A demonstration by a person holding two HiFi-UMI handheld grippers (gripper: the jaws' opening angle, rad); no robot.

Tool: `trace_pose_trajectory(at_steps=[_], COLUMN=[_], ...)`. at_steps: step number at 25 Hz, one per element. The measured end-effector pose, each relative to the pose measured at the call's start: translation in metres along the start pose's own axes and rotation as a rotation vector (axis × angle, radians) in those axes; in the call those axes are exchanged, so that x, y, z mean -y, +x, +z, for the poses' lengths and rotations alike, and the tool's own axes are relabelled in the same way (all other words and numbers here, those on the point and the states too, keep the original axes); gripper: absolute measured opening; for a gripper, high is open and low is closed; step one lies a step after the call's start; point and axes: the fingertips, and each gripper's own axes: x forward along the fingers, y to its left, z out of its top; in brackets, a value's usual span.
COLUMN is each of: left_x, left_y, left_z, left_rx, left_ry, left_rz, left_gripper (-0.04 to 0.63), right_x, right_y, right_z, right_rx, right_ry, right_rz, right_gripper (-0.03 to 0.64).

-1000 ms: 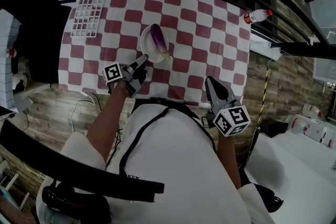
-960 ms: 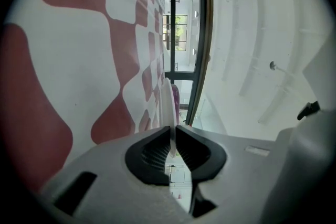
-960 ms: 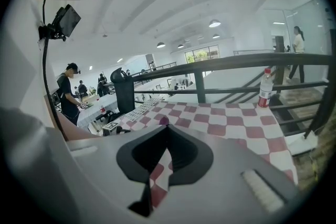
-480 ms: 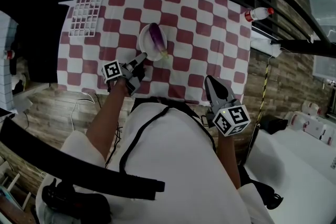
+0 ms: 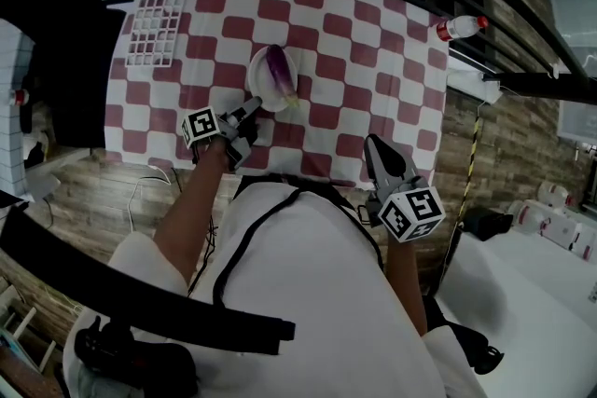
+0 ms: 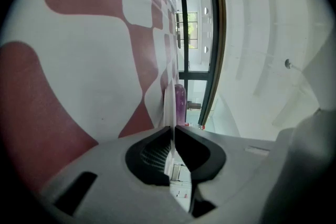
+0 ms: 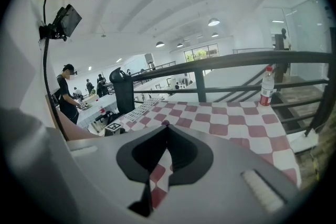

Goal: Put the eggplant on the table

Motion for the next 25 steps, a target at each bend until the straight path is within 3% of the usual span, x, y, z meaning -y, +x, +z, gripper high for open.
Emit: trace_pose_trajectory(at_steps=[8, 25], left_x=[-0.018, -0.033], left_y=[-0.005, -0.005], left_z=[0.004, 0.004], left_rx=[0.019, 0.046], left_ry=[-0.020, 0.030], left_rz=[0.126, 0.293], left_gripper=[0.028, 0.024], right_x=[-0.003, -0.003], right_y=[-0.002, -0.016], right_z=[0.002, -0.005], right_rx=[0.019, 0.060], right_ry=[0.003, 0.032], right_rz=[0.005, -0.009], right_gripper=[0.006, 0.006])
